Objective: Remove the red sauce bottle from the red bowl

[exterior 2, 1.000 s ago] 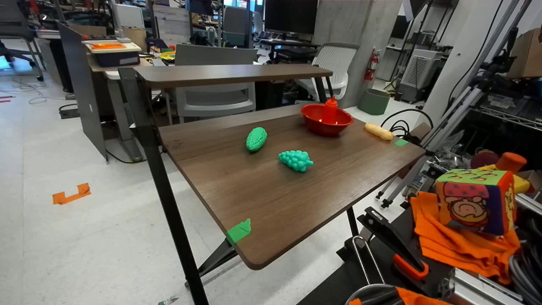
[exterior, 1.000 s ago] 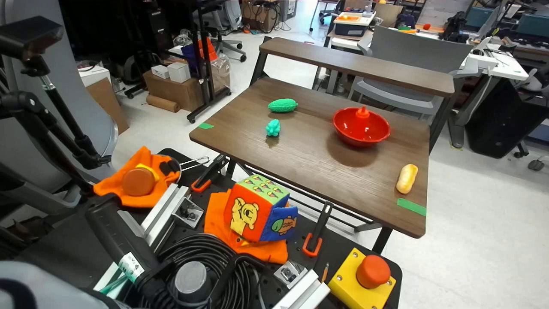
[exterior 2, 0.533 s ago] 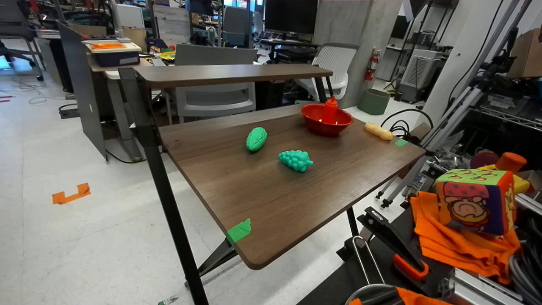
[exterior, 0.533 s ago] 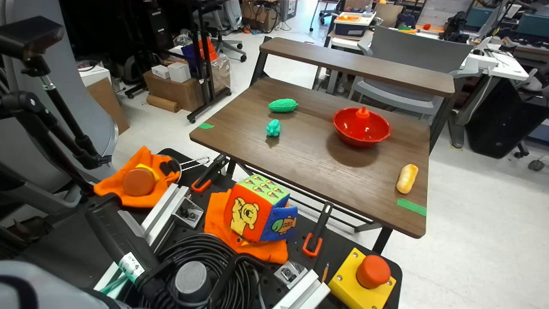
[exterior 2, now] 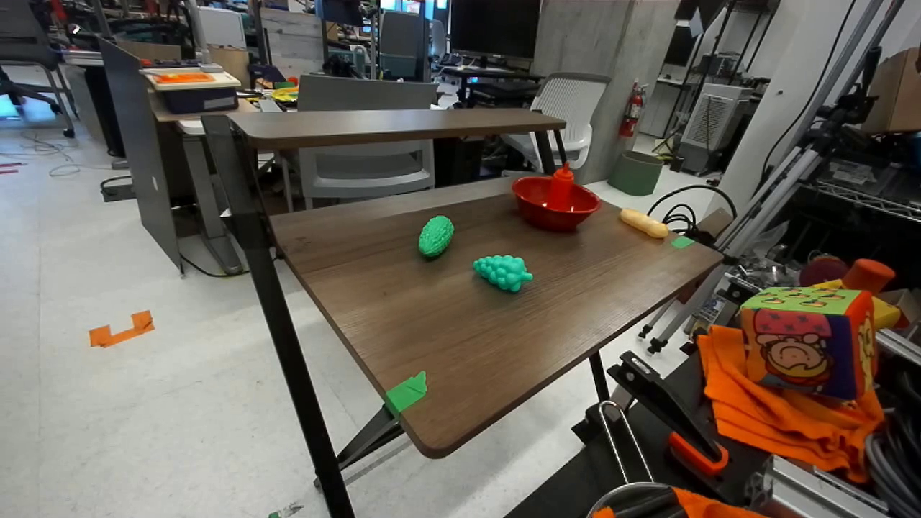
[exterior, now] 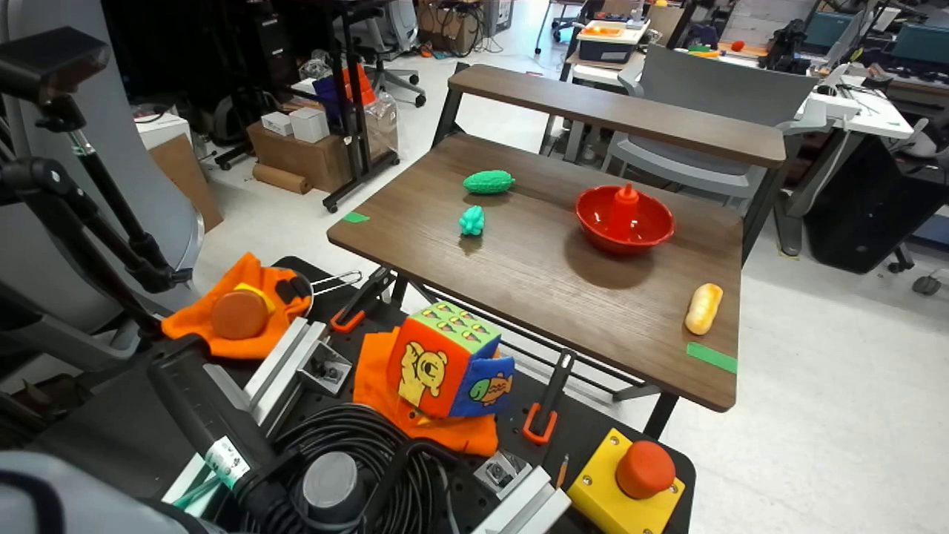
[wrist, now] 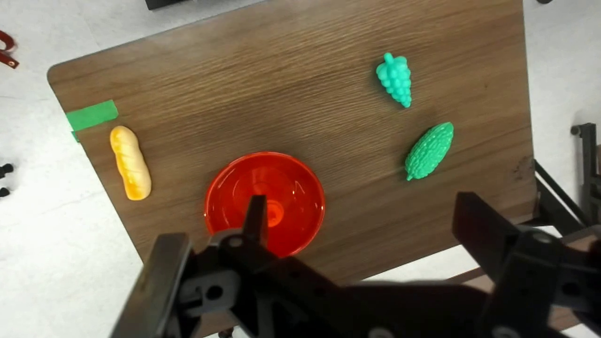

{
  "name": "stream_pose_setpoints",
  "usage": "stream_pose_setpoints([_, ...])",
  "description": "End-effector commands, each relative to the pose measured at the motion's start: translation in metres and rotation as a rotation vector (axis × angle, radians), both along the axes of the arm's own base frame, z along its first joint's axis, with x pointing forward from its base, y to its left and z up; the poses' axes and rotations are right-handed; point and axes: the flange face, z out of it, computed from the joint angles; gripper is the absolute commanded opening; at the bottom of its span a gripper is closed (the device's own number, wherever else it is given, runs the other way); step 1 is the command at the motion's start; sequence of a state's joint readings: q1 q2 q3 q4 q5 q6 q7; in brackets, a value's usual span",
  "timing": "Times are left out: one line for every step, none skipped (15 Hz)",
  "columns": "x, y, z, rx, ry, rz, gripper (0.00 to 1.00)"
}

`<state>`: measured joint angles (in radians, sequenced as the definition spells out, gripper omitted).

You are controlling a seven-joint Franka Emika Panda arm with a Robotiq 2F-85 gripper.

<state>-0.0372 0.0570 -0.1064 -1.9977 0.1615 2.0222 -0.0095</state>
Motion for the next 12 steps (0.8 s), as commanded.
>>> stream_pose_setpoints([0.056, -0.006, -0.039, -0.047, 0.05, 0.007, 1.0])
stream_pose_setpoints([0.064, -0.009, -0.052, -0.061, 0.072, 0.026, 1.0])
stream_pose_setpoints([0.071, -0.012, -0.062, -0.072, 0.09, 0.036, 1.0])
stream_pose_setpoints([0.079, -0.014, -0.075, -0.083, 0.109, 0.041, 1.0])
stream_pose_setpoints([0.085, -0.017, -0.087, -0.094, 0.121, 0.047, 1.0])
stream_pose_setpoints([0.09, -0.019, -0.097, -0.105, 0.137, 0.056, 1.0])
stream_pose_setpoints([0.094, -0.021, -0.106, -0.123, 0.15, 0.067, 1.0])
stream_pose_setpoints([0.098, -0.022, -0.116, -0.141, 0.156, 0.079, 1.0])
stream_pose_setpoints([0.102, -0.024, -0.124, -0.165, 0.164, 0.089, 1.0])
stream_pose_setpoints([0.107, -0.024, -0.133, -0.181, 0.169, 0.094, 1.0])
stream_pose_setpoints([0.11, -0.025, -0.139, -0.194, 0.181, 0.102, 1.0])
stream_pose_setpoints([0.113, -0.024, -0.147, -0.201, 0.185, 0.109, 1.0])
